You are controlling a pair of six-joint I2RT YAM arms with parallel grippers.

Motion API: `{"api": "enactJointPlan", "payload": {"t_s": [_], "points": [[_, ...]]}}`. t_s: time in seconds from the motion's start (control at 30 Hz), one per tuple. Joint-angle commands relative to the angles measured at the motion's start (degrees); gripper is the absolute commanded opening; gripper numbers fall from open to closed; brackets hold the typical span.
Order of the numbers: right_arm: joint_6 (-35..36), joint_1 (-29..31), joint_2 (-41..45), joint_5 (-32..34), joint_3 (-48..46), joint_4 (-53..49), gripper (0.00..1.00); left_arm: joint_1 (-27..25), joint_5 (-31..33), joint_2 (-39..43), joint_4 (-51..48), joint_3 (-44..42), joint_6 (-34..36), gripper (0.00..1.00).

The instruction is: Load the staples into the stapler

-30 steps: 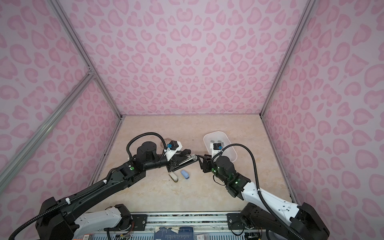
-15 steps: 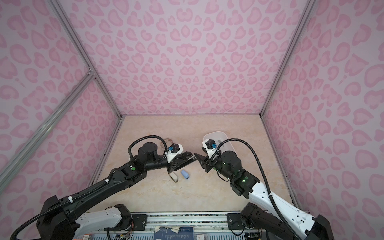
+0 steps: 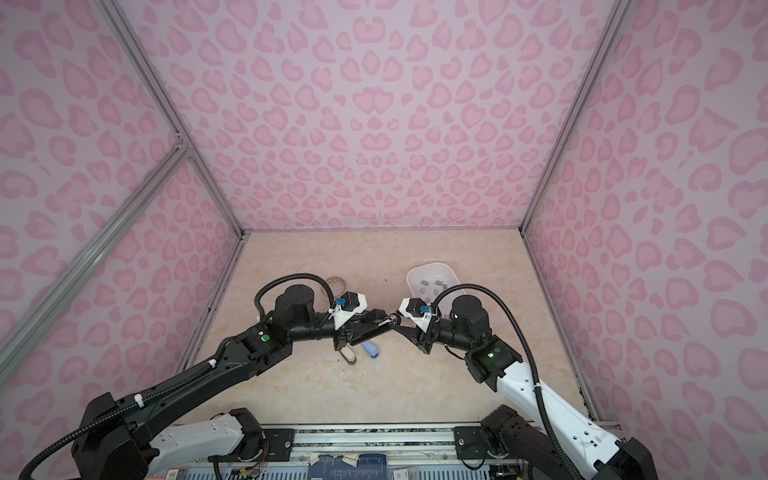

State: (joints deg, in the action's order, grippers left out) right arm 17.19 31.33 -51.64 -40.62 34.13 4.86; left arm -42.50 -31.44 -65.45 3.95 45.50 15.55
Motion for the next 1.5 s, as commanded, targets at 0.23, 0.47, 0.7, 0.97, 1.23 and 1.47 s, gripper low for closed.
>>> {"api": "enactJointPlan", "payload": {"t_s": [0.23,0.47,0.7,0.97,1.23,1.47], "points": [[-0.32,-0.03,-1.06,-5.05,0.09,2.98,0.45,-0.30,-3.54,-1.67,1.31,1.57,2.69,0.04],[-1.30,0.31,-3.37,-6.24,1.20,1.75,0.37,-0.36,-5.02,-2.94,-0.08,2.76,2.99,0.04],[-0.93,0.63,-4.62,-5.43,0.89,-0.53,0.28,-0.39,-4.95,-0.59,0.57,1.98,2.62,0.04],[1.06,2.74,-6.58,-5.62,1.12,-2.89,0.15,-0.39,-6.22,3.14,2.33,0.86,1.09,0.04],[2.76,6.64,-9.72,-6.07,1.32,-1.44,0.20,-0.39,-8.16,4.74,3.70,0.20,0.36,0.04],[0.69,7.24,-11.88,-5.87,1.56,2.68,0.30,-0.41,-8.63,3.84,3.70,0.32,0.55,0.04]]}}
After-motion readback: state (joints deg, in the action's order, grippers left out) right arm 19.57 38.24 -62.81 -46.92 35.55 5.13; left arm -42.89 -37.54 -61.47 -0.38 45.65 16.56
